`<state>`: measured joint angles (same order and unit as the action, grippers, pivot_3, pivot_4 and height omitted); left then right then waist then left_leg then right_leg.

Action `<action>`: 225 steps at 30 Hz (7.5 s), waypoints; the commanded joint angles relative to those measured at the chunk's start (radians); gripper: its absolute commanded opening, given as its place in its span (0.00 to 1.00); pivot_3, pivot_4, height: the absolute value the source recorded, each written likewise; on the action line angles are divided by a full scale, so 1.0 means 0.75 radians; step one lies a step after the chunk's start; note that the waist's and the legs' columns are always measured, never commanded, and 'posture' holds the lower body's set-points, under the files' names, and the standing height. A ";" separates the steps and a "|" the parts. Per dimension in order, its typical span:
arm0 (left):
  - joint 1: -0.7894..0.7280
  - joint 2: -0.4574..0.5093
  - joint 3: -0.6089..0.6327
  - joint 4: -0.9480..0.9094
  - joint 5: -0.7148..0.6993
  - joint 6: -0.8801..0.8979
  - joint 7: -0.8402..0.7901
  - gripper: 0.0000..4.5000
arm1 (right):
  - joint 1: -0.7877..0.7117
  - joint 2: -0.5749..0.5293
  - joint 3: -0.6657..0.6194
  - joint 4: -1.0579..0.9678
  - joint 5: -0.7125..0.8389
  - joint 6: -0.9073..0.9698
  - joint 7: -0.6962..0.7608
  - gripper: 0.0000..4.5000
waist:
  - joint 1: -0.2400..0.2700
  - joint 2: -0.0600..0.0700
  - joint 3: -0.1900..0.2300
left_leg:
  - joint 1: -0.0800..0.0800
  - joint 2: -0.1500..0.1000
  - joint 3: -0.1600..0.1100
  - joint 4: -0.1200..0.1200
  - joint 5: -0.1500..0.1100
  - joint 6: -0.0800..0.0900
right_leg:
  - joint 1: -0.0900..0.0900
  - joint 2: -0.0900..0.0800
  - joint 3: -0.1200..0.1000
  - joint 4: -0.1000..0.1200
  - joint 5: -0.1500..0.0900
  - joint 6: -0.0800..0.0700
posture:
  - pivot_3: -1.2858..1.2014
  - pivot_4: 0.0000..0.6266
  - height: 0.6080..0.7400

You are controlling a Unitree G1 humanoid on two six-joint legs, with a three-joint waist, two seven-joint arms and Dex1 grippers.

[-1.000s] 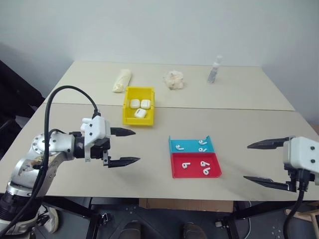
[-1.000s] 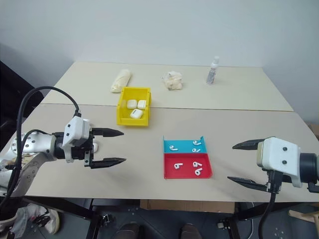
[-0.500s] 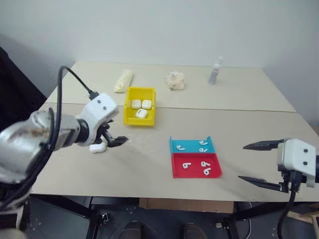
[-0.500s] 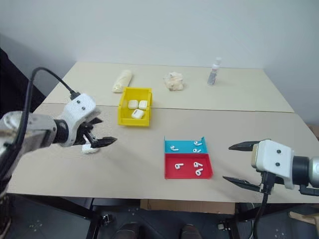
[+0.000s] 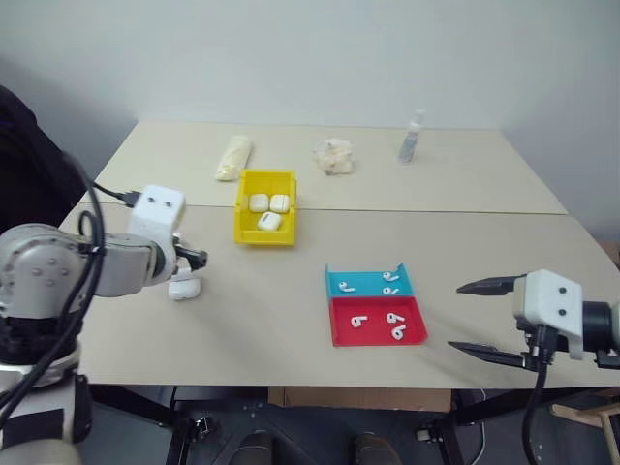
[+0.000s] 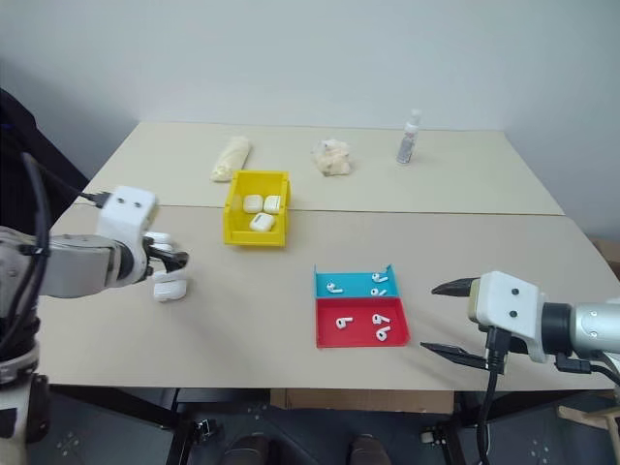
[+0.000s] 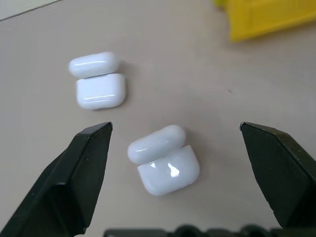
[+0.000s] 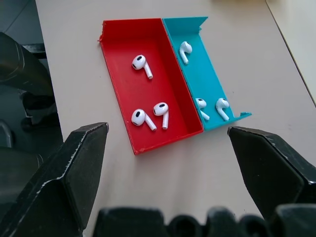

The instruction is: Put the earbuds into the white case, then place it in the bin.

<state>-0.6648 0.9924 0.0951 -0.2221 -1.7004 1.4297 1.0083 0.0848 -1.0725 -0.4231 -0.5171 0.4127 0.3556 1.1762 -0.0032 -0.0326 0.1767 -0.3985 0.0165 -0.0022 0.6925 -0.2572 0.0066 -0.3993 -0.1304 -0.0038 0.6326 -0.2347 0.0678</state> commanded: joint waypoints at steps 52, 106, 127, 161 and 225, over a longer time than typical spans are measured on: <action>-0.122 -0.282 -0.278 0.510 -0.040 -0.300 0.263 1.00 | 0.213 0.037 -0.104 -0.170 -0.032 0.116 -0.136 1.00 | 0.023 0.001 -0.002 | 0.006 -0.004 0.010 0.000 0.002 -0.004 | 0.013 0.000 -0.009 -0.006 0.000 -0.001 | 0.52 0.24 1.00; -0.042 -0.304 -0.128 -0.115 0.887 -0.399 -0.630 0.62 | 0.114 0.022 -0.107 -0.146 -0.073 0.086 -0.140 1.00 | 0.018 -0.003 -0.004 | 0.003 -0.004 0.010 -0.007 0.005 -0.010 | 0.008 0.000 -0.009 -0.009 0.000 -0.001 | 0.52 0.24 1.00; 0.335 -0.976 -0.295 0.399 1.467 -2.344 -2.668 0.62 | -0.852 -0.366 0.724 -0.054 -0.101 0.223 0.268 1.00 | 0.010 0.001 -0.005 | -0.003 -0.002 0.011 -0.007 0.002 -0.001 | 0.003 0.000 -0.012 -0.012 0.001 -0.003 | 0.52 0.24 1.00; 0.568 -0.870 -0.085 0.401 1.624 -2.480 -2.845 0.62 | -1.367 0.399 1.533 0.432 -0.886 0.084 0.374 0.46 | -0.012 0.004 -0.005 | -0.012 -0.002 0.008 0.002 0.002 -0.001 | -0.007 0.001 -0.013 -0.003 0.001 -0.003 | 0.52 0.24 1.00; 0.558 -0.913 -0.145 0.218 1.524 -2.358 -2.798 0.62 | -1.212 0.461 1.157 0.266 -0.854 0.154 0.375 0.26 | -0.011 0.004 -0.005 | -0.011 -0.002 0.008 0.001 0.002 -0.001 | -0.007 0.001 -0.013 -0.003 0.001 -0.003 | 0.52 0.24 1.00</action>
<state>-0.2290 0.3117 -0.0002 0.0296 -0.5036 -0.3744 -1.0890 -0.8106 -0.6990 0.5843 -0.2096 -0.3059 0.4044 1.4477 -0.0115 -0.0294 0.1729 -0.4080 0.0154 0.0035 0.6936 -0.2558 0.0059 -0.4049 -0.1294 -0.0134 0.6299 -0.2339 0.0657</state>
